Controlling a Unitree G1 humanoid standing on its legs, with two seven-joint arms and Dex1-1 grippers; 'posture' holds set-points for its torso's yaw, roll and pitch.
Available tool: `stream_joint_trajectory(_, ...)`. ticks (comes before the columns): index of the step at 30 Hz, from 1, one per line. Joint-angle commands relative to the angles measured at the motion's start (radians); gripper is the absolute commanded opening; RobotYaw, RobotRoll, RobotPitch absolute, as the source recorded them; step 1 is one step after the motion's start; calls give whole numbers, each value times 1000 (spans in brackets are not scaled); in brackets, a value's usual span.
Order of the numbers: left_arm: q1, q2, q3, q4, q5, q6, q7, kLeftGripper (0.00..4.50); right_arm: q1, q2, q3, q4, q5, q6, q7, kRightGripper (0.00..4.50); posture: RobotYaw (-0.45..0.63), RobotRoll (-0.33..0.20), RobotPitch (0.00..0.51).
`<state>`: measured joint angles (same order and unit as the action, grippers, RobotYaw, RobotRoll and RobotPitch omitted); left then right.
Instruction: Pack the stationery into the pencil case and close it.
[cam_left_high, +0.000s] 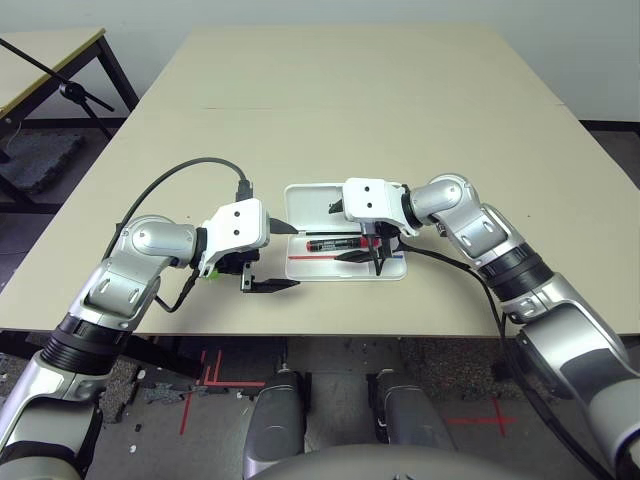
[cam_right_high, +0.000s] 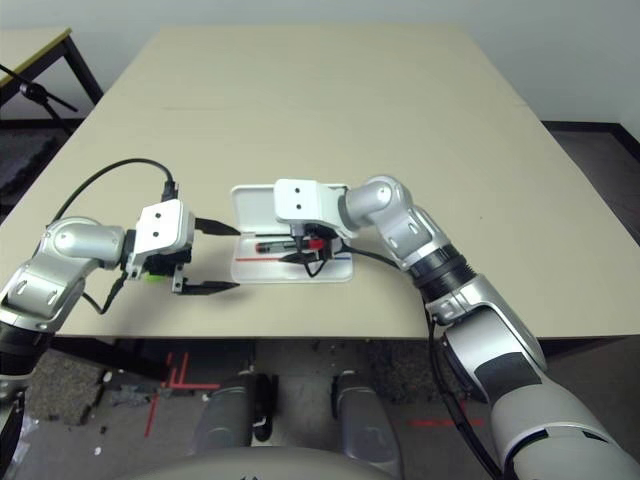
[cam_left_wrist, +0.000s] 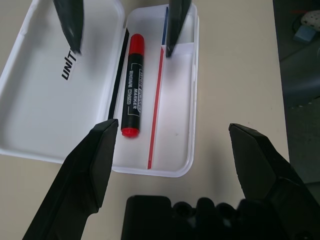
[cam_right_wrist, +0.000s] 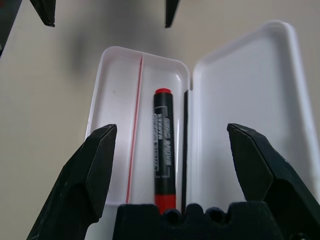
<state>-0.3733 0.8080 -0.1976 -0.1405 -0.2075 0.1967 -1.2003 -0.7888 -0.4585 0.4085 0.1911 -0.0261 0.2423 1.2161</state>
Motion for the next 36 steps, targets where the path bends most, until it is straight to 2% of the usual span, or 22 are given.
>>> stream_joint_trajectory(1, 22, 6, 9, -4, -13, 37, -1, 4500, 51, -101, -51, -118, 71, 125, 77, 4488, -8, 0, 70)
stream_joint_trajectory(4, 31, 9, 17, -8, -17, 43, -3, 4500, 107, -220, -93, -218, 135, 227, 140, 4488, -8, 0, 70)
stream_joint_trajectory(9, 45, 9, 39, 2, -28, 41, -3, 4500, 185, -336, -191, -306, 244, 318, 171, 4488, -25, 0, 80)
stream_joint_trajectory(13, 53, -5, 60, 9, -59, 51, -1, 4500, 205, -357, -216, -333, 277, 348, 148, 4488, -32, 0, 83)
stream_joint_trajectory(20, 51, -16, 85, 7, -78, 99, 39, 4500, 210, -338, -198, -345, 295, 357, 110, 4488, -29, 0, 85)
stream_joint_trajectory(25, 52, -50, 152, -6, -96, 204, 159, 4500, 205, -327, -184, -317, 280, 331, 95, 4488, -21, 0, 86)
stream_joint_trajectory(28, 46, -106, 206, -23, -115, 349, 290, 4500, 204, -314, -175, -307, 277, 321, 85, 4488, -21, 0, 86)
stream_joint_trajectory(31, 39, -117, 247, -27, -118, 483, 376, 4500, 201, -305, -170, -302, 278, 316, 79, 4488, -18, 0, 88)
stream_joint_trajectory(36, -65, -175, 345, 86, -56, 810, 675, 4500, 196, -293, -161, -287, 271, 304, 73, 4488, -15, 0, 91)
